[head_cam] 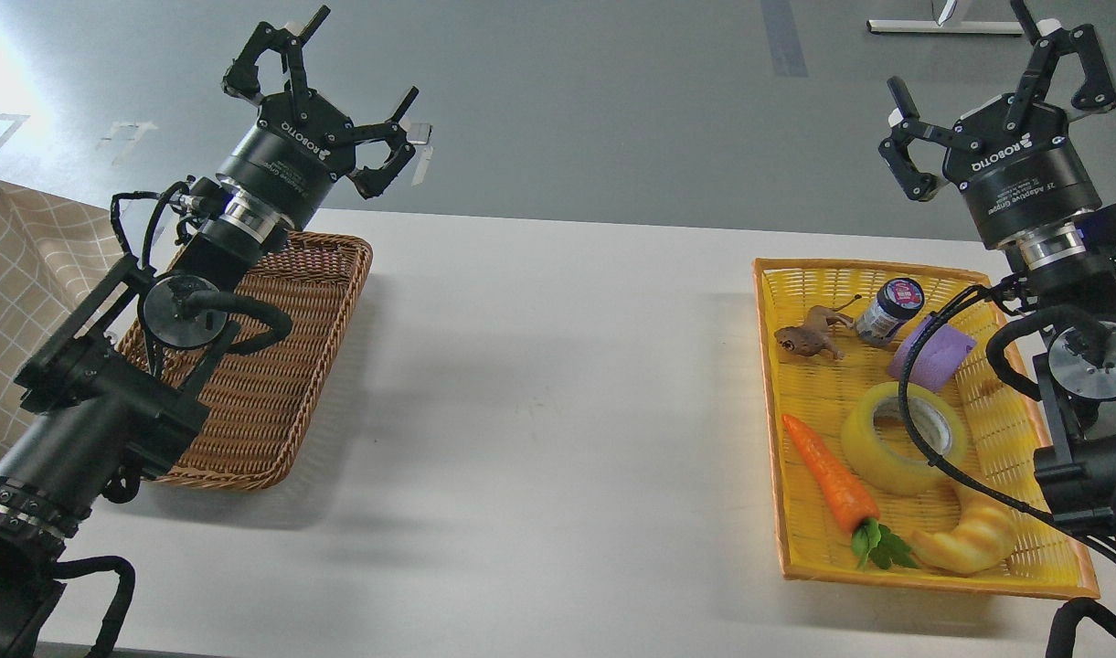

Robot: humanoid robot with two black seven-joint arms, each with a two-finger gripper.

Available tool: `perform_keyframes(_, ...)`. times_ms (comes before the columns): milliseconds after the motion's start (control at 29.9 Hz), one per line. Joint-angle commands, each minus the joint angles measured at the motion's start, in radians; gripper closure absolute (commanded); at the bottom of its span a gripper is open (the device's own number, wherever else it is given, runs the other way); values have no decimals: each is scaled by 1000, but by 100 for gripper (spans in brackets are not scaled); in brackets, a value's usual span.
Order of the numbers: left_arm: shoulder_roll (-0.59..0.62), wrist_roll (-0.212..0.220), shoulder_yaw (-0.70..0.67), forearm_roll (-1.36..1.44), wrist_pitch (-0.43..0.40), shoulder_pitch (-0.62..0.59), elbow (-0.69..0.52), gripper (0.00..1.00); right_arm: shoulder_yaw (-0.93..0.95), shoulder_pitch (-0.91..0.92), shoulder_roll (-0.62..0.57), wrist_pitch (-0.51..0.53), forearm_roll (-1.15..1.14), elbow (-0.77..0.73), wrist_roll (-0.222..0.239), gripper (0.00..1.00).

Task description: Place and transfer tape with both arms

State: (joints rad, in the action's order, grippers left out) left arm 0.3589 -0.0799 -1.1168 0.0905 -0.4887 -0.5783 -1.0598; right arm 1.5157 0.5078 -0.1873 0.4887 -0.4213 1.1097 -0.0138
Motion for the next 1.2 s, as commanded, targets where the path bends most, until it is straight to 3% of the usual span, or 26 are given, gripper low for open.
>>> perform_keyframes(0,0,0,0,0,0,0,0,2,-2,-2,2,0,-1,4,0,0)
perform_keyframes(1169,2,0,2,2,0,2,0,2,1,-5,2,0,-1,4,0,0)
